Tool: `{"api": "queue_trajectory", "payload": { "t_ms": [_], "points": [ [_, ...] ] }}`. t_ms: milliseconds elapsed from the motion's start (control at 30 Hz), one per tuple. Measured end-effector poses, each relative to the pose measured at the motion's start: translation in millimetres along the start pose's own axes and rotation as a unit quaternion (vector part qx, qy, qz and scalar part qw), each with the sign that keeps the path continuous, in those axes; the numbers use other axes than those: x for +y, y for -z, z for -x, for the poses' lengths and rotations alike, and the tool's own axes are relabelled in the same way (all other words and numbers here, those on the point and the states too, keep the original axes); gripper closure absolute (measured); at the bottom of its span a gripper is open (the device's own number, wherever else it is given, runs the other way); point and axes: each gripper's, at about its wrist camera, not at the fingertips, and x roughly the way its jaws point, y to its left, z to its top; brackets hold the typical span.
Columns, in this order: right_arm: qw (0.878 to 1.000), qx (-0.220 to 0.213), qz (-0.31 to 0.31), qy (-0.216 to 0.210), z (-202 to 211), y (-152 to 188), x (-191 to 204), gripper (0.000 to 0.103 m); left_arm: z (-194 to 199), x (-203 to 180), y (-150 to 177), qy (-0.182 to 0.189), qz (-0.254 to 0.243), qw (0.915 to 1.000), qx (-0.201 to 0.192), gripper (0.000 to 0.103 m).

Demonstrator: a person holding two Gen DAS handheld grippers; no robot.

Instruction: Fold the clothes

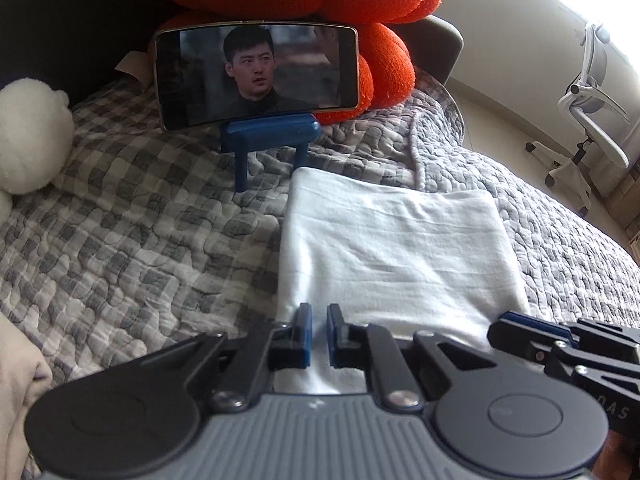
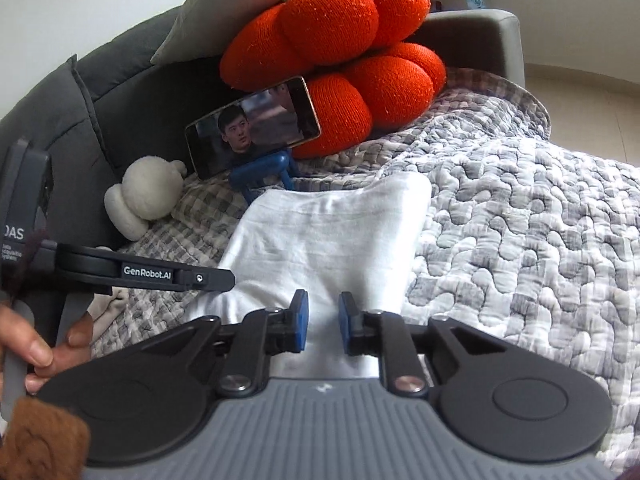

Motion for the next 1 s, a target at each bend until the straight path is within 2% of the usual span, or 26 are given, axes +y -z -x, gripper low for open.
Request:
{"api": "queue_trajectory", "payload": {
  "t_ms": [67, 167, 300, 367, 400, 533, 600, 700, 1000],
  "points": [
    [1.0, -0.001, 0.005, 0.009, -5.1, 2.3, -5.1, 0.096, -0.5, 0.7, 0.3, -0.001, -0.001, 1.0, 0.001, 0.093],
    [1.0, -0.014, -0.016, 0.02, -0.8, -3.2, -17.7, 0.101, 0.7, 2.4, 1.1, -0.004, -0.001, 1.0, 0.001, 0.093],
    [1.0, -0.018, 0.0, 0.024, 4.2, -3.7, -13.1, 0.1, 3.0, 5.6, -0.1, -0.002, 0.009, 1.0, 0.0, 0.093],
    [0.999, -0.026, 0.016, 0.019, 8.1, -4.1, -5.0, 0.089, 7.7, 5.5, -1.5, 0.006, 0.015, 0.9999, -0.007, 0.093],
    [0.999, -0.031, 0.022, 0.013, 10.6, -4.8, -1.4, 0.087, 11.1, 5.0, -2.2, 0.012, 0.017, 0.9997, -0.013, 0.093],
    [0.999, -0.018, 0.036, 0.008, 6.8, -5.6, 7.0, 0.087, 16.8, -1.8, -3.0, 0.036, 0.015, 0.9988, -0.028, 0.093],
    [0.999, 0.003, 0.037, 0.015, -0.6, -0.1, 6.5, 0.088, 10.1, -5.9, -2.0, 0.028, 0.008, 0.9995, -0.014, 0.093],
    [0.999, 0.005, 0.031, 0.013, 2.1, 5.2, 4.6, 0.09, 1.4, -10.8, 0.8, 0.012, -0.008, 0.9999, 0.0, 0.093],
    [0.999, 0.026, 0.04, 0.002, 14.3, 10.0, 7.1, 0.09, -2.2, -17.5, 4.6, -0.007, -0.034, 0.9994, 0.01, 0.093]
  ]
}}
